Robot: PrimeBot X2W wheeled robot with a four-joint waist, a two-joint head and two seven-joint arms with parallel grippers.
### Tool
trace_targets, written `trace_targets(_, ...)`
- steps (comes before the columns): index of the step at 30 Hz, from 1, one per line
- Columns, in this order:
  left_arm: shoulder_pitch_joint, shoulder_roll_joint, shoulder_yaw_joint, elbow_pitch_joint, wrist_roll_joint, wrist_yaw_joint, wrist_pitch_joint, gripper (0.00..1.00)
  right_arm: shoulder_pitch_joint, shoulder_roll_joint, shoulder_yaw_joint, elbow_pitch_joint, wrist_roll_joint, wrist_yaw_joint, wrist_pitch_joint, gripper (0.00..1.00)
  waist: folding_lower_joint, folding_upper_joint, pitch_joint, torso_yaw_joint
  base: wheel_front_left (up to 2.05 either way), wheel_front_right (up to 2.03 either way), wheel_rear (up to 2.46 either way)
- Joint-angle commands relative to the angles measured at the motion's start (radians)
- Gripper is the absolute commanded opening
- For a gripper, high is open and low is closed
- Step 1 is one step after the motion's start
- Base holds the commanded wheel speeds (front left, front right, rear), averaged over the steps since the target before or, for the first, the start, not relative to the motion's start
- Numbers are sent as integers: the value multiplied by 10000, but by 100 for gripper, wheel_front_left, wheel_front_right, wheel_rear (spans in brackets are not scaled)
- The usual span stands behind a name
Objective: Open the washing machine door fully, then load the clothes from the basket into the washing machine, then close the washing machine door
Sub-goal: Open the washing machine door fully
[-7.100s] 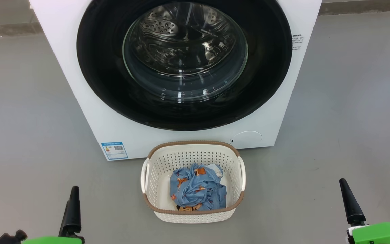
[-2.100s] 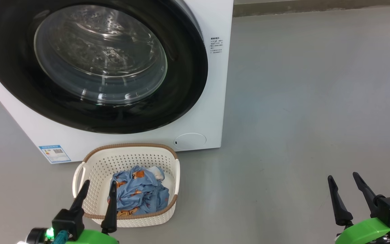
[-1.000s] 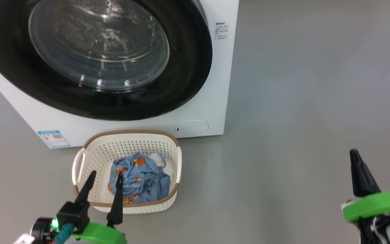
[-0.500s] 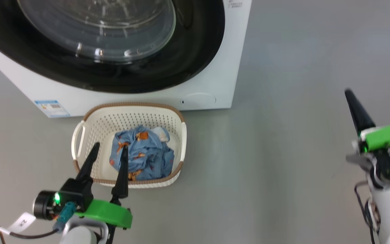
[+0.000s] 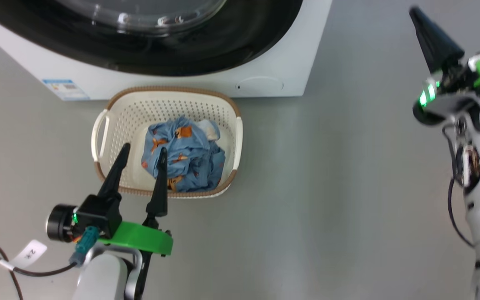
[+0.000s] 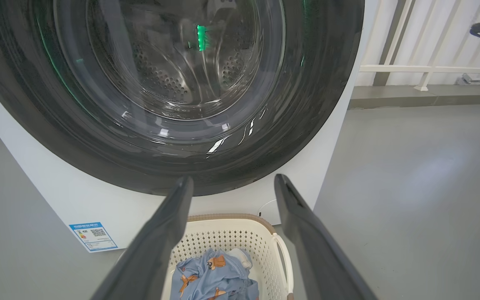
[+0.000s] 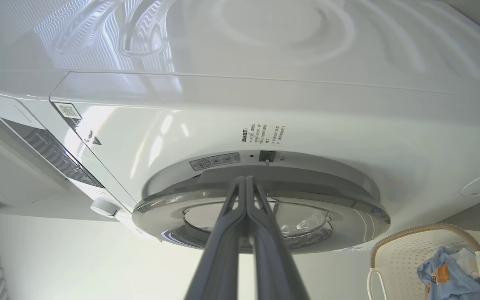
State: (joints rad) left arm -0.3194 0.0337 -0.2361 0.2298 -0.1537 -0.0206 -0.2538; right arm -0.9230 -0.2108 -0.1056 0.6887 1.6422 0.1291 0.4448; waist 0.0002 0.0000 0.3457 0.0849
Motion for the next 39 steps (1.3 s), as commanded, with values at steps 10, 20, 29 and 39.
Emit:
trace_targets(10, -752, 166, -282, -563, -270, 361, -80, 100, -3047, 147, 364, 1517, 717, 16, 1190, 0, -2, 0, 1143, 709, 0, 0, 0)
trace_targets(20, -1027, 166, -661, -695, -584, 612, -80, 100, -5102, 216, 815, 2892, 590, 16, 1549, 0, -2, 0, 1629, 1130, 0, 0, 0)
trace_targets(29, -1210, 166, -947, -769, -793, 812, -80, 100, -6376, 253, 1267, 3957, 190, 16, 1589, 0, -2, 0, 1967, 1416, 0, 0, 0)
trace_targets(39, -1318, 166, -1179, -853, -913, 979, -80, 100, -7166, 258, 1626, 4789, -168, 16, 1820, 0, -2, 0, 2157, 1636, 0, 0, 0)
